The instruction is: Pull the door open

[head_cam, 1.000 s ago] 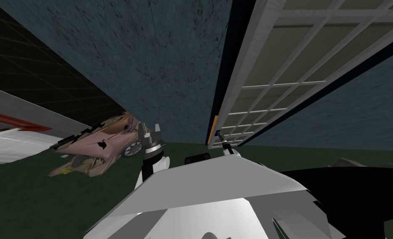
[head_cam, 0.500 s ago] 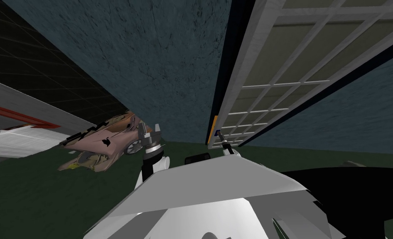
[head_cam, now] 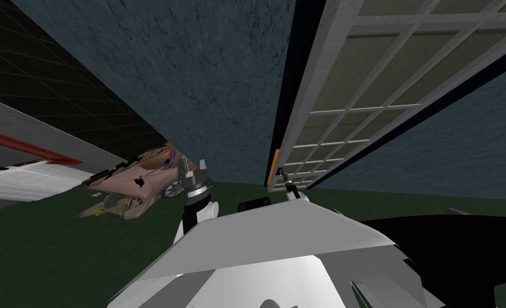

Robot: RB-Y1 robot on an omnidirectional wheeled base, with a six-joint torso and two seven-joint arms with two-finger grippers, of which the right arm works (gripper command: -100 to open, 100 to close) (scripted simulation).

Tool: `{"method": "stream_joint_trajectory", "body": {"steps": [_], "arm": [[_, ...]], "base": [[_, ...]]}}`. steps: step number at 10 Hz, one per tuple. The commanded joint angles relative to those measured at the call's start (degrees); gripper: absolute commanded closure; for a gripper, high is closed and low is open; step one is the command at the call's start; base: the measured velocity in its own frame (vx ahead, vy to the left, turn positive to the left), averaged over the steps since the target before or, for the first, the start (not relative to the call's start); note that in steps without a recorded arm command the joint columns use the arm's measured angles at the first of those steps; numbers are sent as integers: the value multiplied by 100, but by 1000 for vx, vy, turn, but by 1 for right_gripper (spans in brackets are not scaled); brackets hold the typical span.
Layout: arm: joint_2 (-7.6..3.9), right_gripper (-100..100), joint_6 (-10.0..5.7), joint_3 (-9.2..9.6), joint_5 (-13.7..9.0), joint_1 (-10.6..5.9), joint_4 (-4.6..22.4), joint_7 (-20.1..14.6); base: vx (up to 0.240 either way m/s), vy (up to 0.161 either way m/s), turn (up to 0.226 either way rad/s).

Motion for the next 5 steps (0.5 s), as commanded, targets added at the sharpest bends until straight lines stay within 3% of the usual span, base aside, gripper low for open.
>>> {"method": "stream_joint_trajectory", "body": {"steps": [1, 3, 5], "arm": [[94, 100, 53, 137, -56, 37, -104, -286], [95, 100, 59, 171, -120, 26, -100, -577], [95, 100, 59, 171, -120, 26, -100, -614]], "base": [[-39, -21, 66], [-31, -12, 31], [-16, -14, 8]]}}
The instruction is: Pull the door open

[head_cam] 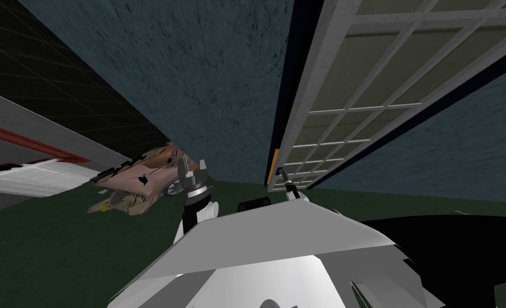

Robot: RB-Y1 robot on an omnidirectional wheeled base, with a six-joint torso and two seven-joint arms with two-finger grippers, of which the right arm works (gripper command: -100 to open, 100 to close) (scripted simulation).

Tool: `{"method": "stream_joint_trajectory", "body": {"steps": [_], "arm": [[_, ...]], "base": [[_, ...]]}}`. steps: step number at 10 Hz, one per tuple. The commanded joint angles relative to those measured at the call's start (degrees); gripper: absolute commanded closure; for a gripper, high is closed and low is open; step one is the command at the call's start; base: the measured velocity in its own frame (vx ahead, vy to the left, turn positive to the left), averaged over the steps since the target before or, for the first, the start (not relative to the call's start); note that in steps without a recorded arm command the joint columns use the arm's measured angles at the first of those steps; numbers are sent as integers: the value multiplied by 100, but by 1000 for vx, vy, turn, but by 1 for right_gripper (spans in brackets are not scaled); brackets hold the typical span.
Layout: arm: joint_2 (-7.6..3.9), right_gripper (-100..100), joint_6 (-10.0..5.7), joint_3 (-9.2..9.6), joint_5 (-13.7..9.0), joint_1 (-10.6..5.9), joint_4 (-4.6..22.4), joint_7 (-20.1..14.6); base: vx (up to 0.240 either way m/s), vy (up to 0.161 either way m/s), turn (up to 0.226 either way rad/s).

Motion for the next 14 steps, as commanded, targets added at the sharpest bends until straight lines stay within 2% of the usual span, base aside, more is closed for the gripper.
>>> {"method": "stream_joint_trajectory", "body": {"steps": [1, 2, 6, 7, 8, 9, 10, 14], "arm": [[83, 100, -23, 128, -27, -18, 22, -277], [83, 100, -23, 128, -27, -18, 22, -277], [85, 100, -5, 232, -223, -51, 33, -920], [85, 100, -5, 232, -223, -51, 33, -976], [86, 100, 1, 267, -290, -62, 37, -1191], [86, 100, 1, 267, -290, -62, 37, -1213], [86, 100, 8, 302, -357, -73, 41, -1449], [88, 100, 20, 373, -490, -96, 48, -1925]], "base": [[-14, -15, 47], [-20, -12, 30], [-33, -14, 40], [-16, -19, 29], [-24, -14, 21], [-24, -8, 29], [-29, -14, 8], [-32, -18, 42]]}}
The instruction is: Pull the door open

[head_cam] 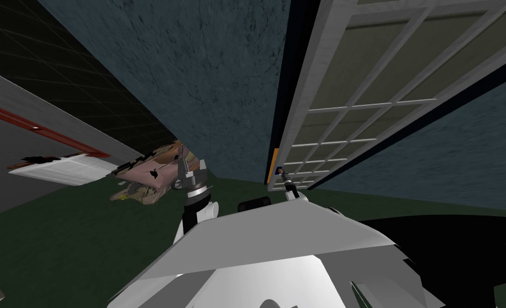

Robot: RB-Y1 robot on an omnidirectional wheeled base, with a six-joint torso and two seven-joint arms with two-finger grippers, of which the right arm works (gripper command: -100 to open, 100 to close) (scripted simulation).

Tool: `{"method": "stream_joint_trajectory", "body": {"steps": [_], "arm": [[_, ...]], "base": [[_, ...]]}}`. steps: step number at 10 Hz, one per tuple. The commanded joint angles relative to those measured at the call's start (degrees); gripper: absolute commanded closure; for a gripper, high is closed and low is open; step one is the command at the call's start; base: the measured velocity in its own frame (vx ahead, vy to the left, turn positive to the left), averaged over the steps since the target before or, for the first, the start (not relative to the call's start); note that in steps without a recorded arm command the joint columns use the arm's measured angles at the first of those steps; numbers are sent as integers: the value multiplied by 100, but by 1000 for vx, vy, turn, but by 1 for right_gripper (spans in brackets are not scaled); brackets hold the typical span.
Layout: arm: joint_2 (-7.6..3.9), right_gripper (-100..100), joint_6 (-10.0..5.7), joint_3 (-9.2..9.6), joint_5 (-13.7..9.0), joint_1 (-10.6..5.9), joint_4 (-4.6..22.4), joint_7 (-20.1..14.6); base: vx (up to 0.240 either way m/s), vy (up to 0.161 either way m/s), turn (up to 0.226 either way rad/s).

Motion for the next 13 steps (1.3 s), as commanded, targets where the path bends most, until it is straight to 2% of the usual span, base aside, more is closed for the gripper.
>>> {"method": "stream_joint_trajectory", "body": {"steps": [1, 2, 3, 5, 6, 7, 8, 10, 11, 12, 13], "arm": [[118, 100, -31, 151, -23, -36, -19, -286], [118, 100, -31, 151, -23, -36, -19, -319], [119, 100, -24, 186, -89, -47, -15, -523], [119, 100, -24, 186, -89, -47, -20, -556], [120, 100, -18, 221, -156, -58, -11, -794], [120, 100, -18, 221, -156, -58, -11, -794], [120, 100, -11, 256, -223, -69, -8, -990], [120, 100, -11, 256, -223, -69, -8, -1031], [121, 100, -4, 292, -290, -80, -4, -1268], [121, 100, -4, 292, -290, -80, -4, -1268], [122, 100, 3, 327, -357, -92, -1, -1506]], "base": [[-28, -17, 16], [-17, -16, 28], [-24, -13, 68], [-21, -8, 6], [-19, -8, 17], [-13, -12, 27], [-34, -12, 16], [-20, -1, 21], [-11, -12, 54], [-19, -7, 20], [-29, -14, 8]]}}
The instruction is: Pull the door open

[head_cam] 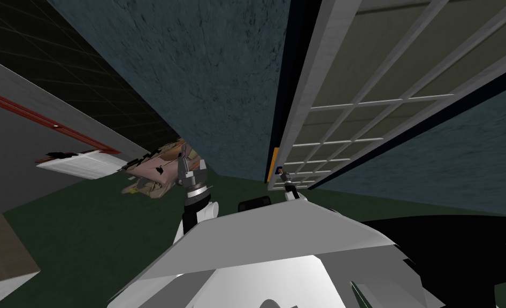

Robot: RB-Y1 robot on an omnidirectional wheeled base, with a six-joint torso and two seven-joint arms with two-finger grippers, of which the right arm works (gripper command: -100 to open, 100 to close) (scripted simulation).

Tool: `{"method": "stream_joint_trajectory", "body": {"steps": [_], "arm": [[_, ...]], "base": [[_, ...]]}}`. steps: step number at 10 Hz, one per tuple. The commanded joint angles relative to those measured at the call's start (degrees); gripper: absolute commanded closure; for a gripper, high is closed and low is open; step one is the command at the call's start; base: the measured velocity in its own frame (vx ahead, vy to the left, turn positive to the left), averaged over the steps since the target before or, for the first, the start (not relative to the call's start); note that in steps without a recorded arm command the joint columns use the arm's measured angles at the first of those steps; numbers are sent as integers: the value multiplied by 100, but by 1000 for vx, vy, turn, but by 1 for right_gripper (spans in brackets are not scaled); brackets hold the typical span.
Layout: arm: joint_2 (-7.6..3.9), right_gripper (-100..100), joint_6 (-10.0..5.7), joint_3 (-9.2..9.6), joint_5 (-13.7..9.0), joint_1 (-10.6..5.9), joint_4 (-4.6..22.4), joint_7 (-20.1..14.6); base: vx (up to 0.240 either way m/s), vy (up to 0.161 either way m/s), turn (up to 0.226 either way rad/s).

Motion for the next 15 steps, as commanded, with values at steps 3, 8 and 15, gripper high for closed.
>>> {"method": "stream_joint_trajectory", "body": {"steps": [3, 8, 15], "arm": [[102, 100, -103, 123, 20, -227, 179, -158], [-1, -100, -121, 65, -170, -248, 395, -643], [126, -100, -62, 73, -518, -274, 312, -1666]], "base": [[-15, -6, 20], [-14, -11, 20], [-82, -5, 75]]}}
